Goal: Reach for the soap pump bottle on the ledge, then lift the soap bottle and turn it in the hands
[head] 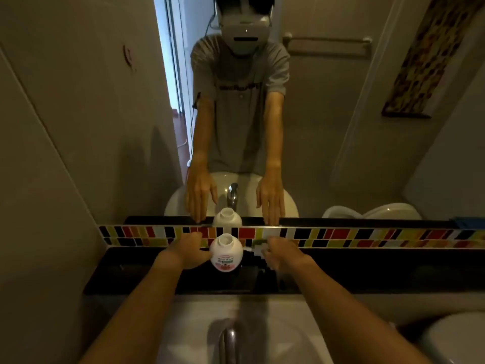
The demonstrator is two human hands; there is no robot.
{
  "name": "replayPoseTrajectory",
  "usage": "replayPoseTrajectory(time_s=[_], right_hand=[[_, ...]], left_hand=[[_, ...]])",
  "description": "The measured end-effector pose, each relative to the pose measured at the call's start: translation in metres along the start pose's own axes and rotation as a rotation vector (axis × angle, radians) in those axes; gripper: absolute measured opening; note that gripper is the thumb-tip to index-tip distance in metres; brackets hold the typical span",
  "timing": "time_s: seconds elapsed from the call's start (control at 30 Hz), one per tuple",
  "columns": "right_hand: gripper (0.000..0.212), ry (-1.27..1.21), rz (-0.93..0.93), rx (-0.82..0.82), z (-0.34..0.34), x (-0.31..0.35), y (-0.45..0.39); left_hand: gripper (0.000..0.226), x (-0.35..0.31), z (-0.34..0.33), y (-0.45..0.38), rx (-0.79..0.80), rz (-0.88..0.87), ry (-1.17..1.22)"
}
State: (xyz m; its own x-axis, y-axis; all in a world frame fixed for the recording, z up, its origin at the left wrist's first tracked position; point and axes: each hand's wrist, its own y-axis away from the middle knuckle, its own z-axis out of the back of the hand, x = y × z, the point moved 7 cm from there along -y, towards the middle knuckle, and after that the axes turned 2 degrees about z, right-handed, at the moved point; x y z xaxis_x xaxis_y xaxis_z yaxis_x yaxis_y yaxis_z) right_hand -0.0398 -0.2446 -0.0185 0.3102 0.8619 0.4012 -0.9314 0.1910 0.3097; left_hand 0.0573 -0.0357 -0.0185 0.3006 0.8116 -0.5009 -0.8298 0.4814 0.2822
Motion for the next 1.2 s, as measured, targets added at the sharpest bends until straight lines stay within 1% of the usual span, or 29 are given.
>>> replayPoseTrajectory(time_s=[0.03, 0.13, 0.2, 0.27, 0.37, 0.43, 0.53, 0.67, 0.7, 0.8, 0.87, 0.97, 1.07, 1.2], right_hand=[[0.034, 0.037, -0.011, -0.005, -0.007, -0.004, -0.007], [0.054, 0.183, 0.022, -0.050, -0.021, -0.012, -0.024], [0.062, 0.255, 0.036, -0.096, -0.029, -0.014, -0.032], [0.064, 0.295, 0.041, -0.151, -0.032, -0.016, -0.037], [0.068, 0.311, 0.027, -0.139, -0.041, -0.021, -0.040], [0.066, 0.293, 0.030, -0.140, -0.043, -0.023, -0.038], [0.056, 0.263, 0.035, -0.167, -0.034, -0.027, -0.029], [0.039, 0.202, 0.079, -0.218, -0.005, -0.024, -0.007], [0.038, 0.178, 0.092, -0.222, 0.002, -0.021, -0.001], [0.047, 0.114, 0.151, -0.241, 0.024, -0.007, 0.018], [0.048, 0.143, 0.201, -0.267, 0.036, 0.005, 0.029], [0.042, 0.239, 0.255, -0.305, 0.049, 0.024, 0.045], [0.037, 0.349, 0.312, -0.326, 0.054, 0.043, 0.060], [0.042, 0.482, 0.351, -0.341, 0.055, 0.068, 0.072]], left_hand=[[0.057, 0.005, -0.007, -0.006, 0.009, 0.016, 0.002], [0.073, 0.009, -0.023, -0.020, 0.019, -0.022, 0.085], [0.075, 0.009, -0.033, -0.030, 0.006, -0.062, 0.158], [0.076, 0.008, -0.040, -0.036, -0.018, -0.078, 0.210], [0.077, 0.008, -0.052, -0.042, -0.060, -0.072, 0.260], [0.079, 0.008, -0.055, -0.041, -0.091, -0.049, 0.273], [0.082, 0.010, -0.047, -0.033, -0.141, -0.033, 0.277], [0.077, 0.011, -0.022, -0.010, -0.263, -0.042, 0.190], [0.076, 0.011, -0.015, -0.003, -0.290, -0.044, 0.169], [0.076, 0.006, 0.000, 0.019, -0.304, -0.014, 0.079], [0.077, 0.000, 0.005, 0.034, -0.309, -0.009, 0.004], [0.079, -0.012, 0.011, 0.052, -0.334, -0.027, -0.035], [0.077, -0.030, 0.018, 0.066, -0.368, -0.093, -0.063], [0.073, -0.057, 0.021, 0.077, -0.386, -0.171, -0.147]])
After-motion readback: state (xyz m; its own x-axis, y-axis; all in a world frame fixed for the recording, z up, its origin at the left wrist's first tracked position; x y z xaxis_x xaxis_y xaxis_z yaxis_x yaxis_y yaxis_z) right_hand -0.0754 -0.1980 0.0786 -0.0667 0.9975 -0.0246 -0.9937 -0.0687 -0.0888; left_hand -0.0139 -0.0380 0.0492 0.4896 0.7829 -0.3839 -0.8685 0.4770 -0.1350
